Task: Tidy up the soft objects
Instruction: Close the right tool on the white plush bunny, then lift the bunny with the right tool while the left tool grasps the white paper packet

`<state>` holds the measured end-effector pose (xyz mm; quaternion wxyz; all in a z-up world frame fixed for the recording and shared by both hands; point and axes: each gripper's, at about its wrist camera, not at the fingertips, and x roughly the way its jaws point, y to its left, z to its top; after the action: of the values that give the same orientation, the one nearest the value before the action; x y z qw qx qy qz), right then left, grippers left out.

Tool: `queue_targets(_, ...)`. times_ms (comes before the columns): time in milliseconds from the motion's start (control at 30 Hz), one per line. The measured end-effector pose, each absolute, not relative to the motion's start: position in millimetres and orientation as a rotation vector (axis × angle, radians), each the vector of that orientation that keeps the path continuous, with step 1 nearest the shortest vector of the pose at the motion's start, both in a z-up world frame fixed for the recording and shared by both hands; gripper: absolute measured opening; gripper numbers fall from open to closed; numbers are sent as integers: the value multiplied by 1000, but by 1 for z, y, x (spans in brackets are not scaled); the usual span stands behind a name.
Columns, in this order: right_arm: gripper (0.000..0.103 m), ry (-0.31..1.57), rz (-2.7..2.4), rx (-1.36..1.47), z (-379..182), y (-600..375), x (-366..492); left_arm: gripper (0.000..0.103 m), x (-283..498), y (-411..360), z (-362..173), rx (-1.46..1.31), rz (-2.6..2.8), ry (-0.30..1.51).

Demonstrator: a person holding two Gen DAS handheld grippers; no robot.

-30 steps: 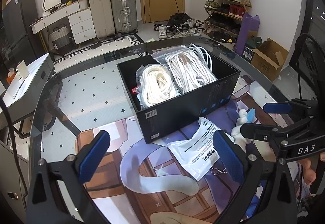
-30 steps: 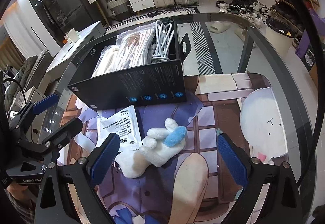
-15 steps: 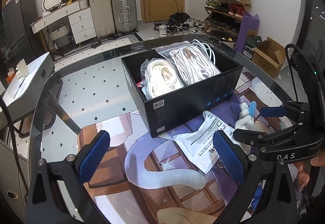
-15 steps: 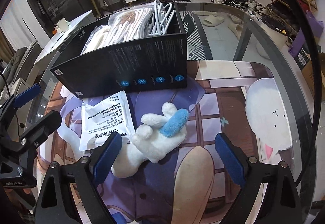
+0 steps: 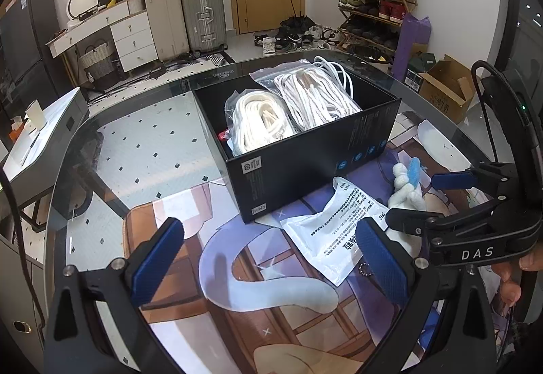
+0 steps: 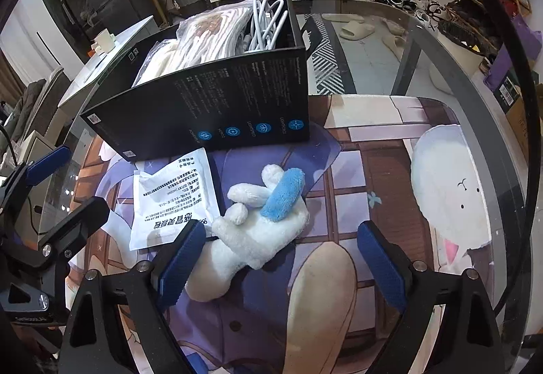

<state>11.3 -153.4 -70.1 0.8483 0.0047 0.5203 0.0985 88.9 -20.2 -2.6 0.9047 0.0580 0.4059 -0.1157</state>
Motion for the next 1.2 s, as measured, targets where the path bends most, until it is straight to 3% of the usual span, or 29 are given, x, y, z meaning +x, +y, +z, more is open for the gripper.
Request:
queue_targets(167, 73, 1078, 189, -36, -70, -145, 10, 102, 89, -20, -3, 116, -239, 838)
queue_targets(333, 49, 1066, 185, -93, -68, -144, 4, 102, 88, -22, -4, 115, -253, 840)
queue_targets(433, 45, 1073, 204, -101, -68, -147, 3, 102, 88, -25, -6, 114, -265, 843)
queue_targets(967, 43, 1056, 269, -92, -58, -171, 4, 102, 87, -49, -15, 201, -359, 872)
queue_targets(1200, 43, 1025, 289, -101, -47, -179, 7, 102, 104, -58, -17, 105, -301, 933)
